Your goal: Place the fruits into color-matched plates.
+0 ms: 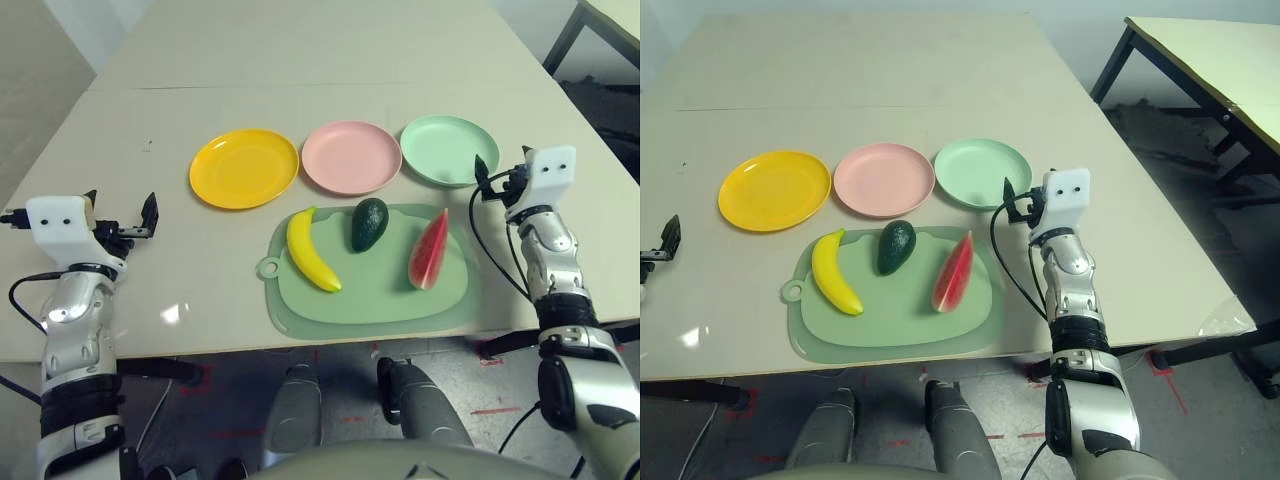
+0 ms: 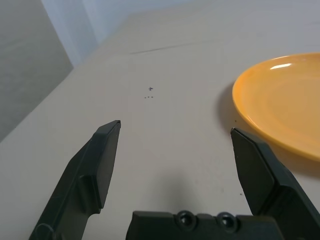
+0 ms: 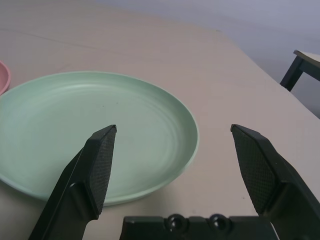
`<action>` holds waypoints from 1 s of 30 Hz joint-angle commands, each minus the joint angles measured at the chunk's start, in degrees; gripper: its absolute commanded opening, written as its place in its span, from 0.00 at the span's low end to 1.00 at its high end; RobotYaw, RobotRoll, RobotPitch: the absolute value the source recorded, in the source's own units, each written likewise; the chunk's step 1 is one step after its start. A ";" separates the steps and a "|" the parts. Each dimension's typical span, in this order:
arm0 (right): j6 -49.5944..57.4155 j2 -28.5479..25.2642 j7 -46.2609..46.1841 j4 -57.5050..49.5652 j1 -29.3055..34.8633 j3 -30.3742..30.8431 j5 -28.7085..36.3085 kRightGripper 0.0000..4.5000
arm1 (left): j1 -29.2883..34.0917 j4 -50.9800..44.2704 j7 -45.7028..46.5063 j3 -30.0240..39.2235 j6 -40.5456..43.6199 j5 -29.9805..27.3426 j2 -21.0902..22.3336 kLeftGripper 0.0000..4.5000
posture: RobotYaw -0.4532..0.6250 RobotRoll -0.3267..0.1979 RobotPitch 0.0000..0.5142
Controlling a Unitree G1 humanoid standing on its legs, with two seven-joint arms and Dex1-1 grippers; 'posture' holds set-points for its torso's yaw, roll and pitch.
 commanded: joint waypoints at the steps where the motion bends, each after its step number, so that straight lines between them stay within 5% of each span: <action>1: 0.22 0.19 -0.10 -0.92 1.23 -0.28 0.98 1.00 | -1.01 1.04 -0.38 -0.45 0.60 0.30 0.97 1.00 | 0.52 0.62 0.32; 17: 0.56 -6.74 5.21 -1.03 2.95 -1.48 2.65 1.00 | 1.59 -7.99 0.06 -1.19 5.98 -2.61 -2.03 1.00 | 0.54 0.62 0.41; 20: 0.79 -9.04 6.18 1.51 1.05 -2.76 4.03 1.00 | 2.10 -14.00 -9.79 -3.71 12.64 -10.82 -0.53 1.00 | 0.55 0.62 0.44; 30: 17.47 -16.08 17.18 1.76 -7.31 -8.69 16.56 1.00 | 2.20 -26.58 -43.93 -8.91 22.07 -27.84 14.97 1.00 | 0.48 0.62 0.51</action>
